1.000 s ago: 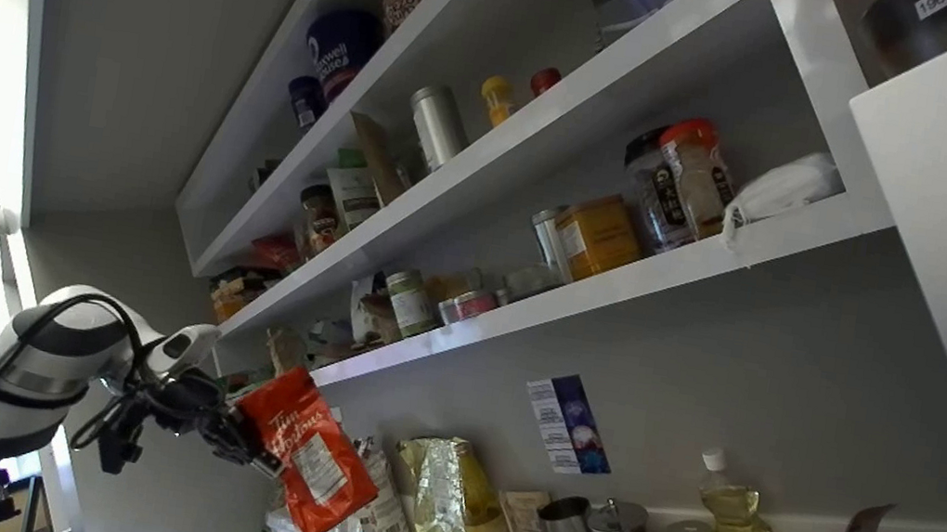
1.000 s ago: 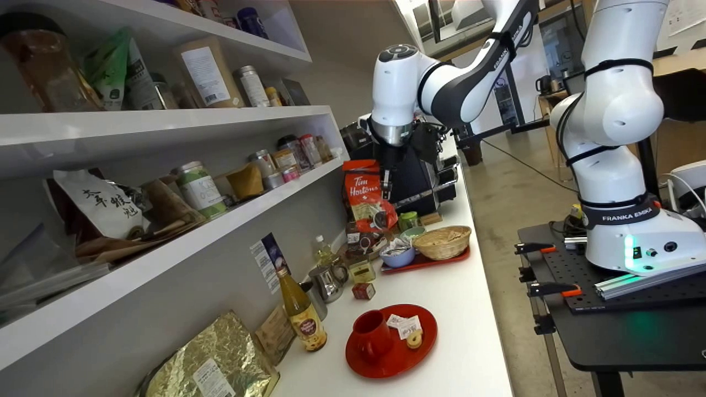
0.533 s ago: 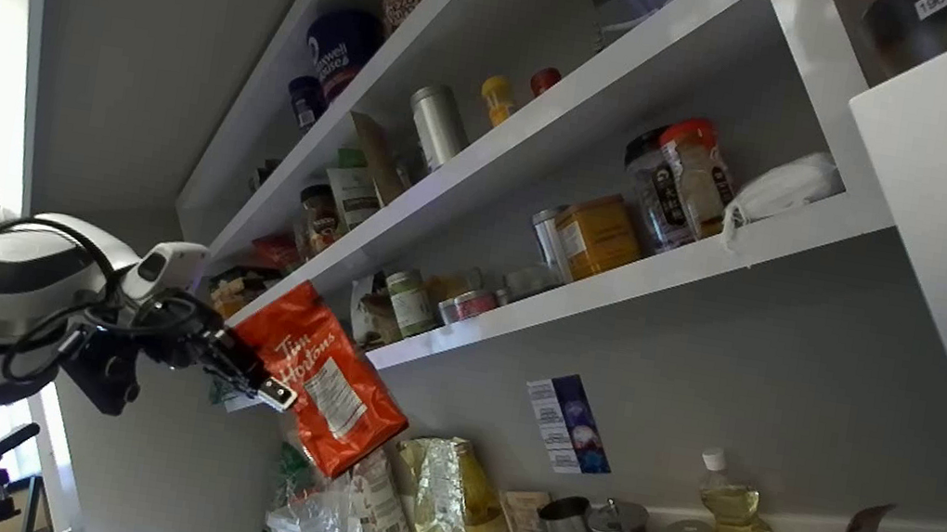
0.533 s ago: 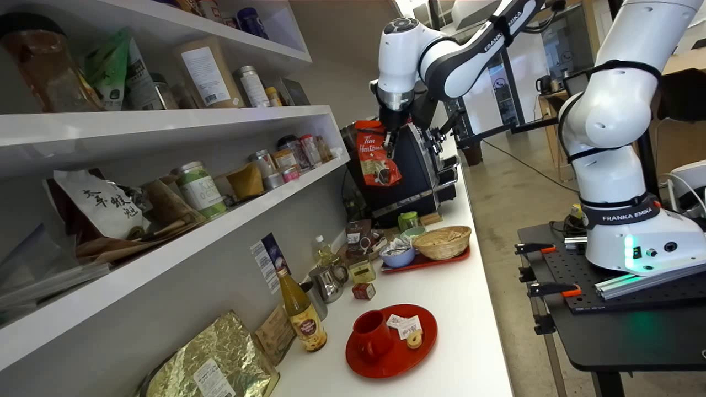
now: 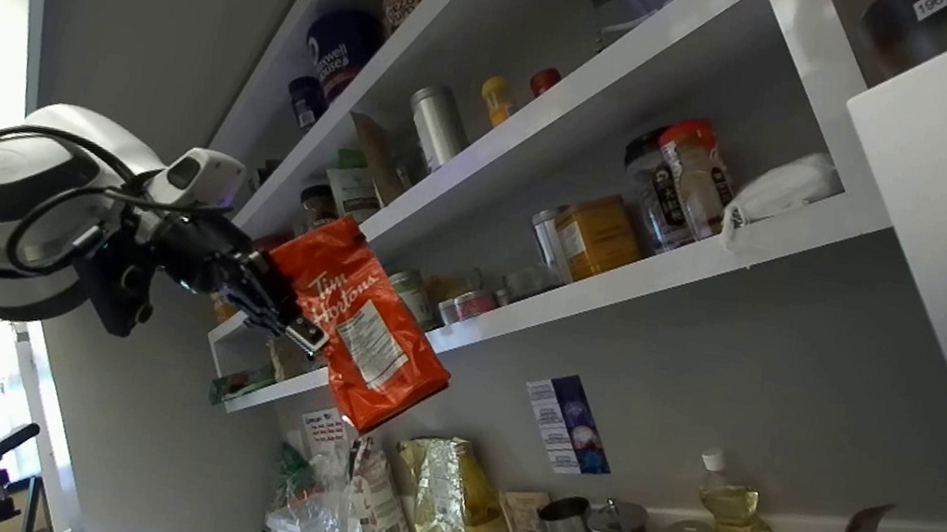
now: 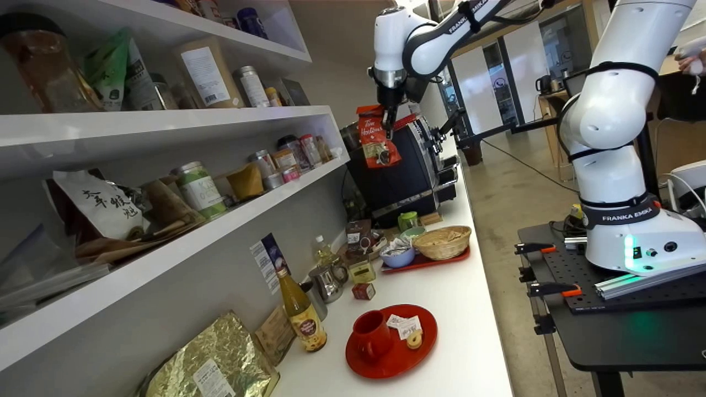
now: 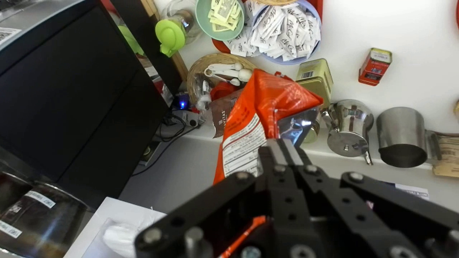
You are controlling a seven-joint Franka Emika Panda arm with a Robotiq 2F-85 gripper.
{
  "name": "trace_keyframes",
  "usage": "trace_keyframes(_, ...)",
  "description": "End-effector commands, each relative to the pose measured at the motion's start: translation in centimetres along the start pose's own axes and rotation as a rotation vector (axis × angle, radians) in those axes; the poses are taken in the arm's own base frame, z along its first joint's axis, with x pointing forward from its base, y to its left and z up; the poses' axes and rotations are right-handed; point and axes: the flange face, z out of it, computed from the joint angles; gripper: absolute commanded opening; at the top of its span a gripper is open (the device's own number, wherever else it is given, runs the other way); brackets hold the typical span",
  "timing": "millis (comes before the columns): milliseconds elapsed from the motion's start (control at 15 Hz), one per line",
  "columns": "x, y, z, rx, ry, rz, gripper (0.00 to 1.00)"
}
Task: Pick up the orange packet and put it on the bottom shelf
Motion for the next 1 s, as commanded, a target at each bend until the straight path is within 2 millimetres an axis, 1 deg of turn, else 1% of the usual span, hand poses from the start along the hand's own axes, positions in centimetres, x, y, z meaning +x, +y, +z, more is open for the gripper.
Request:
trace_keyframes(0, 3.8, 2.2, 0.6, 0.046, -0.069, -0.040, 0.00)
trace_keyframes(200, 6.5, 3.2, 1.5, 0.056, -0.119, -0.069, 0.00)
trace_keyframes(400, 9.5, 3.7, 2.0, 0.041, -0.145, -0.083, 0.00)
trace_keyframes(667, 13.3, 4.6, 1.9, 0.030, -0.144, -0.075, 0.00)
trace_keyframes(933, 16.6, 6.1, 2.0, 0.049, -0.121, -0.052, 0.00)
